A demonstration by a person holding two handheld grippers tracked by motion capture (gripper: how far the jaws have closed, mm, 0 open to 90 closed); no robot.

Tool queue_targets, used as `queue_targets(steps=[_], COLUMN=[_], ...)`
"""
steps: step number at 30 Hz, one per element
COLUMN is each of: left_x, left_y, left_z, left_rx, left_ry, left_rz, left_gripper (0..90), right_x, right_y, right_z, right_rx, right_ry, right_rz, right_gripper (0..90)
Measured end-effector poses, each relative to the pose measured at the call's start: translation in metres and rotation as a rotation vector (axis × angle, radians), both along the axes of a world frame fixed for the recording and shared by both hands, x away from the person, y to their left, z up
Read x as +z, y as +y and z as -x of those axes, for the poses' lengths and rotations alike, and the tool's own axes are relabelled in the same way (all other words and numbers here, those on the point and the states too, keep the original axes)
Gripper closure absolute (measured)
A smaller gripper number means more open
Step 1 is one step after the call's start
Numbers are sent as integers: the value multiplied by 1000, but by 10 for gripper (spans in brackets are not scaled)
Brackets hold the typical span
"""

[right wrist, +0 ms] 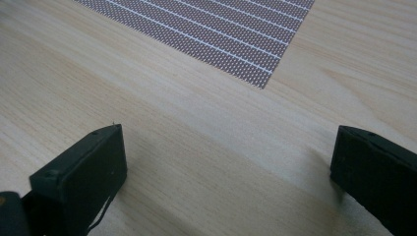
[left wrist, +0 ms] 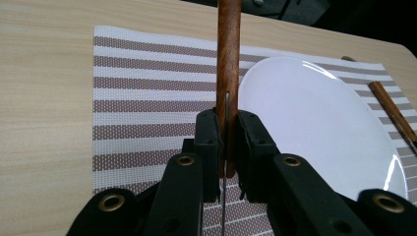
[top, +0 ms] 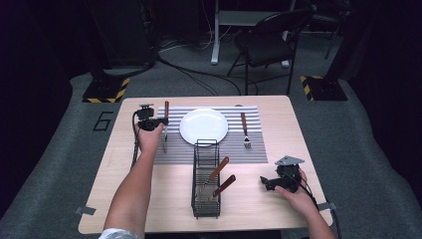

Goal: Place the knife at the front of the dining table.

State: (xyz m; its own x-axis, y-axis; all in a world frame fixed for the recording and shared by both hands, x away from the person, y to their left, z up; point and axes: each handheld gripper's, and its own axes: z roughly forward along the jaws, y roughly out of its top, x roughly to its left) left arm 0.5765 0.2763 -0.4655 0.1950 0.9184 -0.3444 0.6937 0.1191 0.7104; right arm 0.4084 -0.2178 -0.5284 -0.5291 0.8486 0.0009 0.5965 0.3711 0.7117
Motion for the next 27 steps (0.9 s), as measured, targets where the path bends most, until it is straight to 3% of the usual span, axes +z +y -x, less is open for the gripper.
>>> queue_targets(steps=[6,16,17,18,21,27], left_x=[-9,-17,-18,-17,-16,-19], left_y=[0,-1,-1,-4,-8,-12], left_z=[-5,-10,-12,-14,-15,-18], left_rx=[22,35,32,31,26,27], left_ry=[49,58,73,78,75,87], left_rz=[48,64,77,52,32,17], left_gripper=[806,806,807,807,807,806], right_x=[0,0,0,0,0,0], right_y=[0,0,0,0,0,0], right_z=[0,0,0,0,0,0], right_rx=[0,0,0,0,0,0], right_ry=[0,0,0,0,0,0], right_rz=[0,0,0,0,0,0], right_gripper=[0,0,0,0,0,0])
